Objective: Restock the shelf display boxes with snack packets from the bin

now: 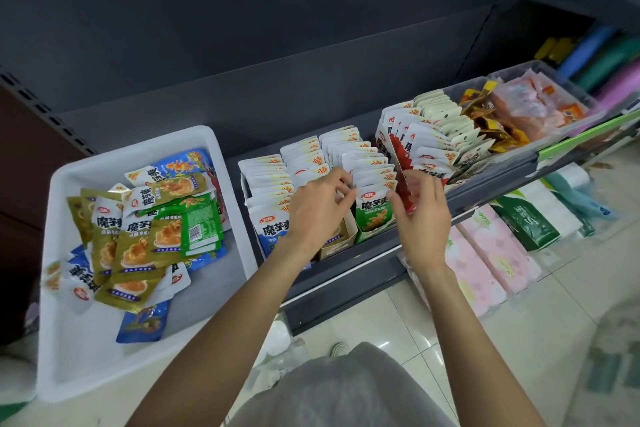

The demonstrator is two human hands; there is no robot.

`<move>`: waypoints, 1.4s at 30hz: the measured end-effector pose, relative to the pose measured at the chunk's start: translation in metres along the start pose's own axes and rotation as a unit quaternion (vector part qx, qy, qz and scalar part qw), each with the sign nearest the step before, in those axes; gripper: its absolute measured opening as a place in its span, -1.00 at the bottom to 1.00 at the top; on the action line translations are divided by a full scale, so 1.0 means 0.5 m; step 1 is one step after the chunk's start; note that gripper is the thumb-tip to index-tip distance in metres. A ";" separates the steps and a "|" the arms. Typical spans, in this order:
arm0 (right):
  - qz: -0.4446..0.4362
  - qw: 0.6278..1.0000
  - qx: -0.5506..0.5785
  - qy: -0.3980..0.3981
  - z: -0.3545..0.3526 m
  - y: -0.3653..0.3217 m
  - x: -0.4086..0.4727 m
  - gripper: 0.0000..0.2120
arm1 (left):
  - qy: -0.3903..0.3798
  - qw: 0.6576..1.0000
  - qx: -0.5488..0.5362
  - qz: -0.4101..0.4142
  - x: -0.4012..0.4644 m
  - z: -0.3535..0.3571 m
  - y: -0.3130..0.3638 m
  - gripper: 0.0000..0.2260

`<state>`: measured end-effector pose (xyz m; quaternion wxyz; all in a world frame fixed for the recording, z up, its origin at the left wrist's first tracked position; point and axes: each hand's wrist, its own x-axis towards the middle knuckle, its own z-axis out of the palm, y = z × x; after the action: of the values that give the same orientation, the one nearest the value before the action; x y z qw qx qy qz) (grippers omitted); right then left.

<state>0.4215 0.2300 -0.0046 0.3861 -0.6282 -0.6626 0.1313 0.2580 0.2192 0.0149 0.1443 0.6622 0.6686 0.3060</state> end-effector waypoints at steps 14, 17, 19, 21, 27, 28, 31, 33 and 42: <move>-0.338 0.883 0.039 -0.324 0.202 -0.344 -0.103 -0.77 | 0.141 0.966 0.175 -0.126 -0.259 -0.237 -0.377 -0.72; -0.326 0.853 -0.087 -0.399 0.328 -0.399 -0.131 -0.69 | 0.062 0.963 0.185 -0.185 -0.270 -0.243 -0.437 -0.68; -0.289 0.844 -0.172 -0.417 0.395 -0.415 -0.142 -0.57 | 0.011 0.964 0.186 -0.189 -0.266 -0.239 -0.453 -0.62; -0.243 0.835 -0.253 -0.424 0.442 -0.412 -0.154 -0.42 | -0.024 0.965 0.199 -0.167 -0.262 -0.233 -0.460 -0.62; -0.265 0.812 -0.325 -0.406 0.455 -0.407 -0.204 -0.62 | -0.043 0.954 0.243 -0.169 -0.258 -0.228 -0.468 -0.65; -0.273 0.811 -0.325 -0.403 0.447 -0.410 -0.208 -0.65 | -0.040 0.955 0.239 -0.173 -0.256 -0.230 -0.466 -0.66; -0.287 0.820 -0.301 -0.394 0.424 -0.416 -0.208 -0.66 | -0.027 0.959 0.204 -0.196 -0.251 -0.233 -0.463 -0.67; -0.306 0.821 -0.291 -0.385 0.403 -0.424 -0.201 -0.68 | -0.028 0.960 0.167 -0.221 -0.246 -0.235 -0.462 -0.66; 0.050 0.896 0.240 -0.371 0.210 -0.413 -0.126 -0.94 | 0.104 0.802 -0.453 -0.374 -0.252 -0.309 -0.328 -0.70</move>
<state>0.1939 0.1673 0.0397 0.2448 -0.4541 -0.6738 0.5289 0.0448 0.0731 0.0087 0.4608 0.1839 0.6607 0.5633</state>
